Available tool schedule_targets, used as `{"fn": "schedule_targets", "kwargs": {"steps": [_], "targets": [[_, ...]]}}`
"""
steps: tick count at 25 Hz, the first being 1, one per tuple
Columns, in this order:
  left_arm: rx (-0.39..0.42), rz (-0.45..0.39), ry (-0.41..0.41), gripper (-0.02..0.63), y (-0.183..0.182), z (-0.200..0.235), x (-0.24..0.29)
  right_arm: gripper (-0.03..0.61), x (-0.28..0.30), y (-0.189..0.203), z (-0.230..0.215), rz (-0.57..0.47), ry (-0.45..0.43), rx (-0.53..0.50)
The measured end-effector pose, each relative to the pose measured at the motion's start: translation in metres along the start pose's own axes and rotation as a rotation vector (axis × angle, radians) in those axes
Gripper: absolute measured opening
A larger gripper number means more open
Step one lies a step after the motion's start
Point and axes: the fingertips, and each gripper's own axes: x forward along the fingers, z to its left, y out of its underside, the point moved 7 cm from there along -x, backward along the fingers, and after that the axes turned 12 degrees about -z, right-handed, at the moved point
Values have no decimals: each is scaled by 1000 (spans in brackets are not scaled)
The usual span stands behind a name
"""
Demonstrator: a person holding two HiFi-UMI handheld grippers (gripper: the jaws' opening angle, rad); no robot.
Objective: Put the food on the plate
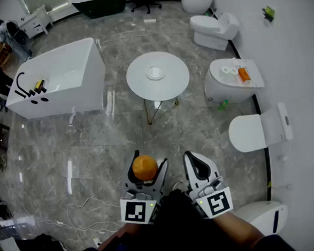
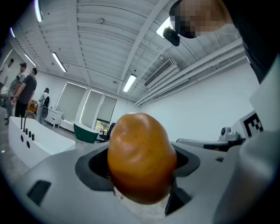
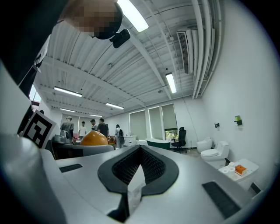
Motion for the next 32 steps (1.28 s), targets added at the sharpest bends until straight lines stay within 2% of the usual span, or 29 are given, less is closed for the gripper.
{"fn": "schedule_targets", "kwargs": {"steps": [8,22,27,32], "targets": [[-3,10,-26,345,6,0,-5,5,3,-1,5,-5,-19,-5],[27,7,-46,345,11,-14,-15,5,-16,-2,-9,-30,-10,94],[10,16,-54,346,19,-31,-18,5,-32,-1,-20,-14,-23,116],[21,13,-76,345,25,-45,-15,5,-42,-6,-32,-1,-19,63]]}}
